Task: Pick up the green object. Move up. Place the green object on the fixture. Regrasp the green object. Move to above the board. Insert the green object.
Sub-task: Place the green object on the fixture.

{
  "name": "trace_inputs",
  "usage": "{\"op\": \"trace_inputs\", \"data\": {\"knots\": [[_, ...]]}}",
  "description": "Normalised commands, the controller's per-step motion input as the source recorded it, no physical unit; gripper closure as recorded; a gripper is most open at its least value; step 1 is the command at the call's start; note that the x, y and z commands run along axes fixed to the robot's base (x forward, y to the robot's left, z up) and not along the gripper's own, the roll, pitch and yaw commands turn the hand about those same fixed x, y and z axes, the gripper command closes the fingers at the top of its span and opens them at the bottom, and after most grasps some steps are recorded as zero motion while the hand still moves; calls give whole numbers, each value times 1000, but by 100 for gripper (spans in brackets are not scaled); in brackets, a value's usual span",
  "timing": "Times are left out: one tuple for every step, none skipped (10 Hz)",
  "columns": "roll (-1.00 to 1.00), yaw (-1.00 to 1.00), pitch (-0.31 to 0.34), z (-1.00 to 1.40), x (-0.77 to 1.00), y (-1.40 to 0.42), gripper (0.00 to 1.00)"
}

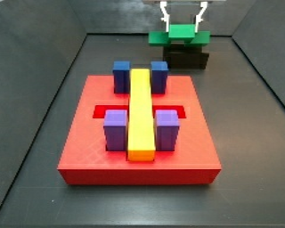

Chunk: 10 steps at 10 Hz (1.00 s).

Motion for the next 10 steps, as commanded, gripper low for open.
{"op": "trace_inputs", "data": {"knots": [[-29, 0, 411, 0, 723, 0, 100], [-171, -40, 346, 0, 817, 0, 100], [-200, -31, 343, 0, 783, 0, 100], [-197, -29, 320, 0, 680, 0, 100], [-220, -49, 280, -31, 660, 0, 100], [-294, -69, 214, -134, 711, 9, 100], [-457, -74, 43, -286, 714, 134, 100], [-691, -131, -226, -231, 606, 194, 100], [-957, -160, -511, 0, 160, 334, 100], [-740, -126, -426, 169, -6, 323, 100]]}}
